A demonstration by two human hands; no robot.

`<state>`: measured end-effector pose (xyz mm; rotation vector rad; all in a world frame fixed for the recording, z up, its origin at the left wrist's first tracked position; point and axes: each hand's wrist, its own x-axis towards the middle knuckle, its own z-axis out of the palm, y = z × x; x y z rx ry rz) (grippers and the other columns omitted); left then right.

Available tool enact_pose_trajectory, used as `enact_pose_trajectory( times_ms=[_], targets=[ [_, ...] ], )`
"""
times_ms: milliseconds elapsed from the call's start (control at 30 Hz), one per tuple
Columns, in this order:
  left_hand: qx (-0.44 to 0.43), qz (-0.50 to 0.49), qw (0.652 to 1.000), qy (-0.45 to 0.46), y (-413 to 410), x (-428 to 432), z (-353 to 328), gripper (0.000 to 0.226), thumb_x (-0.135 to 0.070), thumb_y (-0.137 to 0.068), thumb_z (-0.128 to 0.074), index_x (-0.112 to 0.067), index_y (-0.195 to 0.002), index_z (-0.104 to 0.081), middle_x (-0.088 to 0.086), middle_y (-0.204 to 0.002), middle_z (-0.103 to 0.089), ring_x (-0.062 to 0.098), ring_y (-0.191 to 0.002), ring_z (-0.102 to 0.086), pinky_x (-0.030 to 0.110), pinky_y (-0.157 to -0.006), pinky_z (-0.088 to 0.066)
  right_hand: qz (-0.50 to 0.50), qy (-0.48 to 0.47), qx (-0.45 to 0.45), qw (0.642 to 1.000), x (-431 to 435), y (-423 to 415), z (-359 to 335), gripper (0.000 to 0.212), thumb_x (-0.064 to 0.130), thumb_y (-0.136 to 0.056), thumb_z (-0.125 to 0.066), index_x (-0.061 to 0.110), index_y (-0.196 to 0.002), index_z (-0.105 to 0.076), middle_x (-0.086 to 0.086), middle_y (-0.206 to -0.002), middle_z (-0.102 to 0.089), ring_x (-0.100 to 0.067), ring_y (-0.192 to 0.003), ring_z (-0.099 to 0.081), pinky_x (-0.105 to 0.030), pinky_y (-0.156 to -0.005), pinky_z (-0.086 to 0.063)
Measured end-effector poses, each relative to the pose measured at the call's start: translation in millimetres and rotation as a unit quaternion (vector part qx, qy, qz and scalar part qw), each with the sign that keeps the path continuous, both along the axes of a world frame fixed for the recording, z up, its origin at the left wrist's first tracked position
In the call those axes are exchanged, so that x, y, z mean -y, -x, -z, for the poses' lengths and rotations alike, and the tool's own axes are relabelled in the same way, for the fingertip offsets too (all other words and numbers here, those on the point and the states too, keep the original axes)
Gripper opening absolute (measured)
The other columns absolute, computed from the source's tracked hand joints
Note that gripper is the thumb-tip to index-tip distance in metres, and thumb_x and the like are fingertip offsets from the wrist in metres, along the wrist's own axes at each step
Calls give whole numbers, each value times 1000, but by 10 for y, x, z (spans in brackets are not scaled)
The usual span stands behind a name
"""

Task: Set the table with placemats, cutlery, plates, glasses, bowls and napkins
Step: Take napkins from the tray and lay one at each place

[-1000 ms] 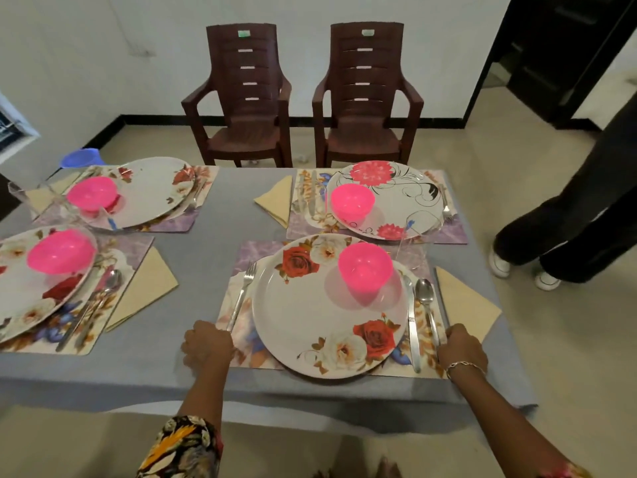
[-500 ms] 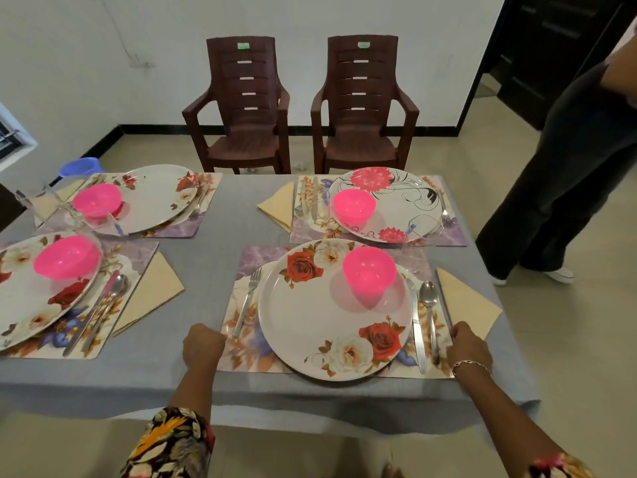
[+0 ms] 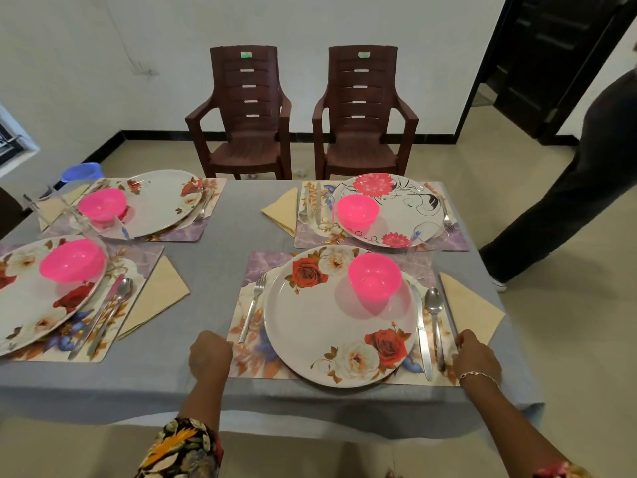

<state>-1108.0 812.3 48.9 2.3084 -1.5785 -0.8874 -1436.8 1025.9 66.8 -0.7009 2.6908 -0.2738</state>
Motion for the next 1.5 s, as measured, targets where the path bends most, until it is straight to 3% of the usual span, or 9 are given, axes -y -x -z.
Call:
enact_pose_trajectory(
  times_ms=[300, 533, 667, 800, 967, 1100, 1200, 1400, 1500],
  targets=[
    [49, 4, 992, 120, 184, -300, -61, 30, -17, -90, -58, -2, -116, -53, 22, -116, -55, 37, -106, -53, 45, -87, -45, -10, 36, -31, 999, -75, 66, 113, 20, 14, -88, -57, 5, -107, -56, -18, -105, -63, -34, -97, -58, -31, -74, -41],
    [-23, 101, 967, 231, 820, -653, -172, 25, -19, -88, -61, -6, -109, -61, 16, -112, -62, 33, -106, -56, 48, -93, -43, -44, 100, -33, 994, -268, 308, 131, 20, 11, -88, -57, 3, -106, -59, -19, -99, -62, -34, -91, -58, -30, -68, -39],
    [-55, 179, 945, 269, 1281, -974, -152, 20, -20, -86, -63, -10, -103, -64, 11, -105, -66, 27, -99, -59, 45, -89, -49, -82, 142, -36, 986, -343, 520, 151, 16, 11, -87, -59, 4, -101, -62, -17, -91, -61, -32, -84, -57, -32, -67, -41],
    [-75, 223, 926, 296, 1760, -1319, -114, 16, -18, -86, -64, -10, -99, -65, 9, -98, -66, 25, -92, -59, 34, -80, -44, -148, 175, -33, 973, -477, 807, 197, 12, 8, -84, -61, 6, -96, -64, -15, -89, -62, -33, -80, -58, -35, -68, -43],
    [-84, 182, 935, 292, 2408, -1740, -167, 12, -11, -86, -60, -7, -97, -64, 8, -93, -63, 25, -88, -57, 33, -72, -41, -249, 187, -9, 950, -700, 1319, 173, 11, 6, -81, -64, 8, -93, -66, -12, -87, -63, -34, -79, -60, -32, -68, -41],
    [-90, 171, 931, 308, 2870, -2031, -175, 15, -19, -86, -55, -10, -93, -64, 5, -88, -63, 23, -83, -56, 38, -72, -46, -325, 176, 0, 929, -782, 1702, 72, 14, 13, -84, -62, 10, -98, -64, -8, -91, -62, -28, -84, -59, -31, -73, -43],
    [-105, 146, 934, 309, 3079, -2188, -182, 10, -13, -87, -59, -9, -95, -63, 4, -89, -63, 20, -84, -55, 32, -72, -44, -359, 167, 11, 918, -774, 1986, 0, 16, 18, -87, -59, 12, -102, -62, -5, -91, -59, -25, -87, -58, -30, -74, -42],
    [-111, 72, 940, 314, 3296, -2142, -163, 12, -7, -88, -57, -9, -99, -61, -1, -89, -59, 18, -85, -56, 25, -70, -42, -381, 190, 14, 905, -561, 2460, -49, 13, 21, -88, -59, 16, -100, -62, 15, -74, -42, -12, -71, -49, -22, -66, -35],
    [-119, 21, 937, 328, 3448, -1998, -221, 16, -2, -87, -57, -7, -102, -60, 1, -91, -57, 18, -86, -55, 26, -73, -42, -416, 169, 20, 893, -304, 2652, -84, 10, 21, -88, -60, 16, -97, -62, 16, -72, -41, -11, -69, -48, -18, -62, -32]
  ],
)
